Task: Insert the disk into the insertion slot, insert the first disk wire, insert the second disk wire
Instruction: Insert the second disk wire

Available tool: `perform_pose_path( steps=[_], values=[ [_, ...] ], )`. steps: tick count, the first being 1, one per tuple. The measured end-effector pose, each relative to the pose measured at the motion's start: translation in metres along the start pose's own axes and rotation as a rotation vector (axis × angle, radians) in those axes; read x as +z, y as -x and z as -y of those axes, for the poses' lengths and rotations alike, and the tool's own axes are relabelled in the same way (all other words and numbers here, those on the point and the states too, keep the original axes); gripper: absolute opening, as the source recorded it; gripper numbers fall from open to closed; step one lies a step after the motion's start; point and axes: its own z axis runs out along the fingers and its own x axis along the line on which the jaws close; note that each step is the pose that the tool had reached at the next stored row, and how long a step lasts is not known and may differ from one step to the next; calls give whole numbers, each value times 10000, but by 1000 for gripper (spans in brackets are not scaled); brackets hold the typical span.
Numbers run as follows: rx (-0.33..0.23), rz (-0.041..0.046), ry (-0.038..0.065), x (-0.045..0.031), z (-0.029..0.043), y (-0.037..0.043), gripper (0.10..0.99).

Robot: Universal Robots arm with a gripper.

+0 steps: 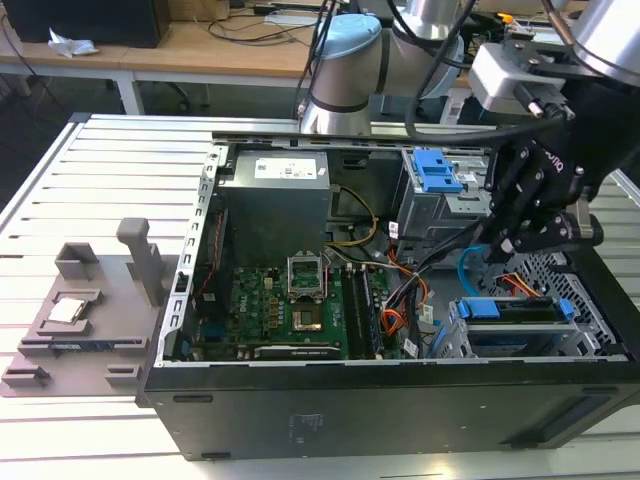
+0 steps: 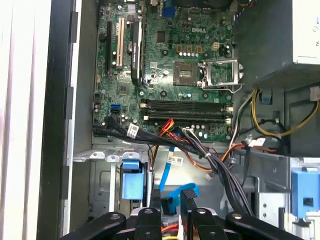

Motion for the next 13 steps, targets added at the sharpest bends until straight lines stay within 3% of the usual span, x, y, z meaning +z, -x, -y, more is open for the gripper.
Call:
perform_pose_path(
  steps=[4, 7, 8, 10, 13],
  values=[
    [-310, -77, 17, 33, -5, 2, 302],
    [-309, -80, 17, 33, -6, 2, 302],
    [-310, -82, 17, 33, -6, 2, 286],
    [-310, -85, 17, 33, -6, 2, 161],
    [-310, -87, 17, 34, -6, 2, 157]
  ],
)
